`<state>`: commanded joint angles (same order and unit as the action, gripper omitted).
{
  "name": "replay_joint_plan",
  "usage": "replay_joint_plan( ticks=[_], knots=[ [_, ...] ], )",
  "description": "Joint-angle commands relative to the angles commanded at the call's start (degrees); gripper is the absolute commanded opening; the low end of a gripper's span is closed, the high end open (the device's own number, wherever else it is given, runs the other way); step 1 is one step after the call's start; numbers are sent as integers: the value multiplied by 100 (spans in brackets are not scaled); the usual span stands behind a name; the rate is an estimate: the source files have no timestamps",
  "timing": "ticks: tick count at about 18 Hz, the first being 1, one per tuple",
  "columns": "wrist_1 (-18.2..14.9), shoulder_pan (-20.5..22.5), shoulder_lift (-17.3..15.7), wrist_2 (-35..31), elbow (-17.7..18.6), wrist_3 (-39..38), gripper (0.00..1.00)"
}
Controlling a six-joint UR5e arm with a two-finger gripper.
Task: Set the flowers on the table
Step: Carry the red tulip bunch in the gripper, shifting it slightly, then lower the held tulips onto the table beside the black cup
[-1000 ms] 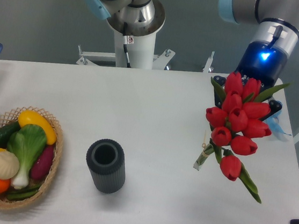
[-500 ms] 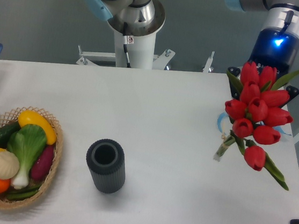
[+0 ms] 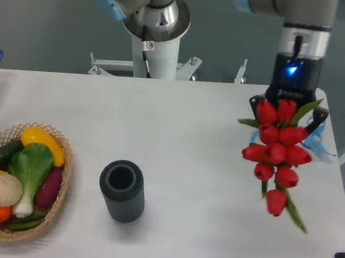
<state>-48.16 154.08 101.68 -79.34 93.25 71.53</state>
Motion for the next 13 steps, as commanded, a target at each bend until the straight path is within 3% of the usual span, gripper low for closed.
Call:
replay_joint_plan(
  ticks=[6,10,13],
  knots=[
    [26,-519,518,-1776,317,581,28],
    [79,-905,1142,-2716,212,581,28],
    [184,-1020,1529,-2859,54,538,28]
  ],
)
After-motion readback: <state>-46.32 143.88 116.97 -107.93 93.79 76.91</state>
